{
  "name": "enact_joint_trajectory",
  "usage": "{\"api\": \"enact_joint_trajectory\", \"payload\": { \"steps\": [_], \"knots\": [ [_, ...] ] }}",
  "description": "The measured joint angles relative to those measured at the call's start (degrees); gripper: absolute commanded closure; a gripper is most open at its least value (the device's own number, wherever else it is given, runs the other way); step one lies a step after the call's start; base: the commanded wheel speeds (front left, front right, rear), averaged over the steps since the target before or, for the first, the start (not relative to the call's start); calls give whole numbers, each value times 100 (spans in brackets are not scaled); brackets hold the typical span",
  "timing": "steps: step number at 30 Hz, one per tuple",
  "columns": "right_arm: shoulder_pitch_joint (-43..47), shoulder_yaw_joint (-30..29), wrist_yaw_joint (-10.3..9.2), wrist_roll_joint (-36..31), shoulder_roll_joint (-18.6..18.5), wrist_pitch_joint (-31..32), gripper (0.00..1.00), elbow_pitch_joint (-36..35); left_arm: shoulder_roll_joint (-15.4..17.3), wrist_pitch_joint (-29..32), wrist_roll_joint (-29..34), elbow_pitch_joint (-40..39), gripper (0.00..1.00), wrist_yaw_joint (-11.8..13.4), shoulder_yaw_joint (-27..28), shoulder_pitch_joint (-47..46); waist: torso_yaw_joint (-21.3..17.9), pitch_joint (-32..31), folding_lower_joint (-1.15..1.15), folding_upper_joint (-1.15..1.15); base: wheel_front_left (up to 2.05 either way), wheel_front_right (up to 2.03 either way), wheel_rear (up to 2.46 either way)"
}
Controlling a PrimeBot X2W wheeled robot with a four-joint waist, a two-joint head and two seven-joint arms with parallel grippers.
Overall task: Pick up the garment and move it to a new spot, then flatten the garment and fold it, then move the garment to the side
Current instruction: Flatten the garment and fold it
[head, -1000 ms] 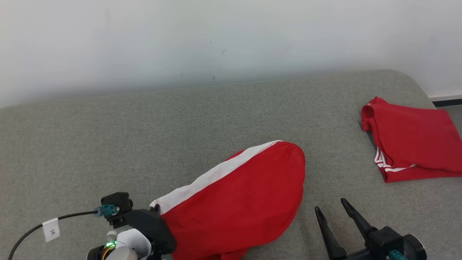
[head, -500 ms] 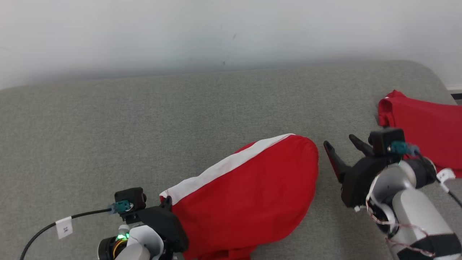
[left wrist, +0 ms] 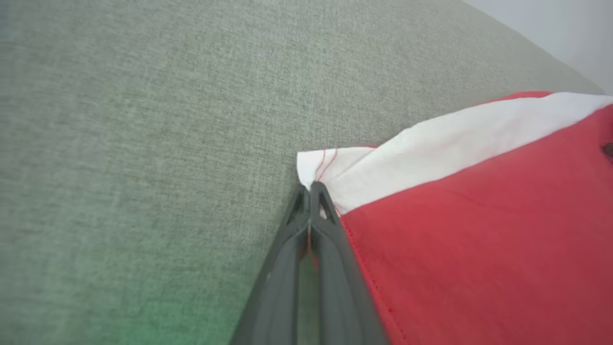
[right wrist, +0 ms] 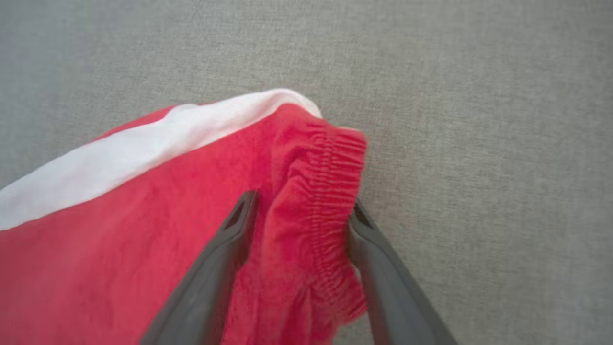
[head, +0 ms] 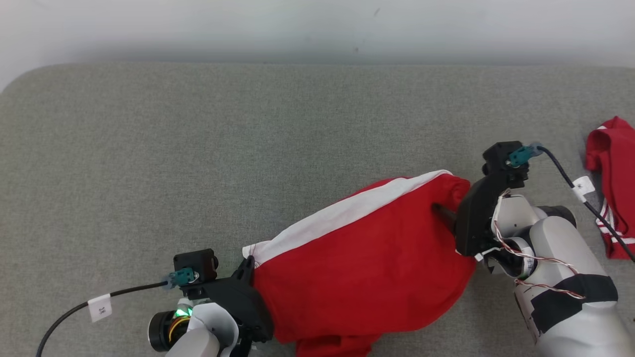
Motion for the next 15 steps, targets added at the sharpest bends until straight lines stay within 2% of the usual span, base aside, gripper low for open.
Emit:
{"api": "enact_joint_trajectory", "payload": {
  "steps": [2,3,4,5,6,11,13,15],
  "knots": [
    [21,71,0,63,0,81,26,-11,22,0,-3,-44,100,5,15,0,4,44,0,0,0,0,0],
    [54,85,0,91,-2,111,39,-2,32,0,-7,-58,100,9,23,1,-7,53,0,0,0,0,0],
    [91,129,0,102,-2,127,66,1,51,0,-8,-80,100,15,31,0,-25,58,0,0,0,0,0],
    [118,209,0,104,-10,98,79,-24,70,1,-8,-98,100,37,37,1,-46,60,0,0,0,0,0],
    [122,272,0,100,-29,5,100,-68,79,1,-8,-122,100,55,42,1,-65,65,-1,0,0,0,0],
    [-26,370,1,-564,-413,-1283,100,-600,142,-8,-5,-238,100,74,43,-1,-145,75,0,0,0,0,0],
    [88,534,1,-563,-472,-1439,100,-864,131,-8,-5,-274,100,79,31,7,-155,36,0,0,0,0,0],
    [383,839,1,-355,-635,-1310,100,-1238,168,-8,-15,-305,100,90,34,67,-167,-15,-1,0,0,0,0]
  ]
}}
